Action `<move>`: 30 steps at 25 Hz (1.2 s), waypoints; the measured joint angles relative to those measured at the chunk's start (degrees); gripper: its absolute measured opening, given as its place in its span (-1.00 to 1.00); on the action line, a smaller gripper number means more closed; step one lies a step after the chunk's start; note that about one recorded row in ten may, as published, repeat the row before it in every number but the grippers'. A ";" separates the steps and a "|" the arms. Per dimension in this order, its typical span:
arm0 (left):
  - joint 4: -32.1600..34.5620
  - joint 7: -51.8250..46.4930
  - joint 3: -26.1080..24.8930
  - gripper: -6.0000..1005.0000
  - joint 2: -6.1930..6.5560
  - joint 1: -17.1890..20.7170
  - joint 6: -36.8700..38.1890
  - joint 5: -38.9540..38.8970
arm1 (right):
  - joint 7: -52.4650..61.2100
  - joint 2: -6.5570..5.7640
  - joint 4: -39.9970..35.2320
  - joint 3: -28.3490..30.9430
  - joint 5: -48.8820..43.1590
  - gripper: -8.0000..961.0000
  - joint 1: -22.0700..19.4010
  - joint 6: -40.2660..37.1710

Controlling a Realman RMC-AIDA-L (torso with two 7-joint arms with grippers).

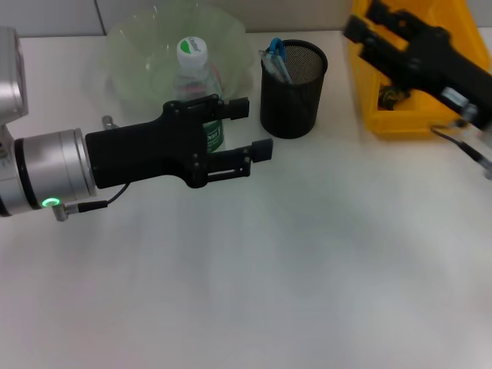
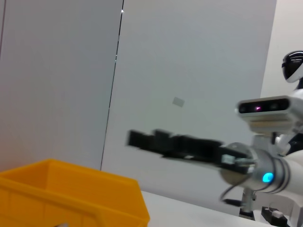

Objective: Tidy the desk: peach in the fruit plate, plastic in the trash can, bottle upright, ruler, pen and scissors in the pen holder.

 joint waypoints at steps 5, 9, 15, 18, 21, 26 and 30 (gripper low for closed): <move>-0.67 0.53 0.21 0.50 0.00 0.87 0.27 -0.09 | 1.97 -0.15 -4.63 -0.99 -1.71 0.43 -6.89 -8.13; -2.30 4.74 0.88 0.54 -0.30 1.88 -0.01 -0.08 | 1.80 -0.18 -7.97 -1.42 -9.26 0.60 -11.27 -13.81; -4.83 10.17 2.91 0.55 -0.30 2.30 1.09 -0.15 | 1.65 -0.25 -8.97 -1.74 -16.60 0.60 -12.71 -16.98; -5.35 10.74 3.41 0.55 -0.19 3.06 2.58 -0.16 | 2.25 -0.29 -10.40 -1.78 -22.76 0.60 -12.23 -19.03; -5.48 14.49 4.81 0.54 -0.29 4.21 4.63 -0.15 | 2.41 -0.31 -11.28 -1.79 -25.82 0.60 -11.97 -19.41; -5.46 16.88 6.82 0.54 0.12 5.62 6.42 -0.17 | 5.23 -0.31 -14.51 -1.83 -29.27 0.60 -11.29 -20.20; -5.46 16.80 6.84 0.54 0.23 6.72 6.80 0.24 | 6.52 -0.31 -16.51 -1.90 -31.66 0.60 -10.88 -20.35</move>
